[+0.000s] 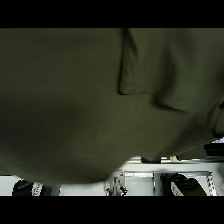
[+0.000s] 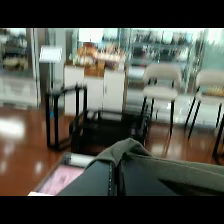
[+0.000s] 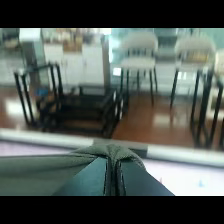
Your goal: Fold the shirts.
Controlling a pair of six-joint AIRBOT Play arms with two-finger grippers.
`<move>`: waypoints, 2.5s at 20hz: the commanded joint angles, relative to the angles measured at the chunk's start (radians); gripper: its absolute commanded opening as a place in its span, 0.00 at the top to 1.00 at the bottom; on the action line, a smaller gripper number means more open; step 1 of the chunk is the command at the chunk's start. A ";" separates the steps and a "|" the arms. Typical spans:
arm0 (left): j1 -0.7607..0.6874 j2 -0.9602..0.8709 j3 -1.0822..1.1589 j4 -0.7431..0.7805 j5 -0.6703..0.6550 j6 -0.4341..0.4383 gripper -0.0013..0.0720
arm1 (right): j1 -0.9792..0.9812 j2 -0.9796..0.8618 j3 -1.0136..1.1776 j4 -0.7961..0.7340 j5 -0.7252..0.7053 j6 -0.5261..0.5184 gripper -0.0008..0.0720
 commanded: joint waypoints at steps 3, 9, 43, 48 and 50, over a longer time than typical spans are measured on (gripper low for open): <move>0.000 -0.122 -0.280 -0.033 -0.185 0.026 0.94 | -0.001 -0.263 -0.098 -0.008 0.340 0.044 0.90; -0.035 -0.462 -0.615 -0.208 0.044 0.104 0.94 | 0.000 -0.652 -0.360 0.112 -0.142 0.043 0.90; -0.183 -1.121 -0.403 -0.132 -0.092 0.108 0.94 | -0.001 -0.951 -0.360 -0.028 0.082 0.053 0.90; -0.174 -1.133 -0.404 -0.157 -0.098 0.077 0.88 | -0.001 -0.954 -0.360 -0.042 0.073 0.077 0.79; -0.179 -1.136 -0.401 -0.182 -0.126 0.077 0.30 | -0.001 -0.948 -0.358 -0.008 0.116 0.071 0.29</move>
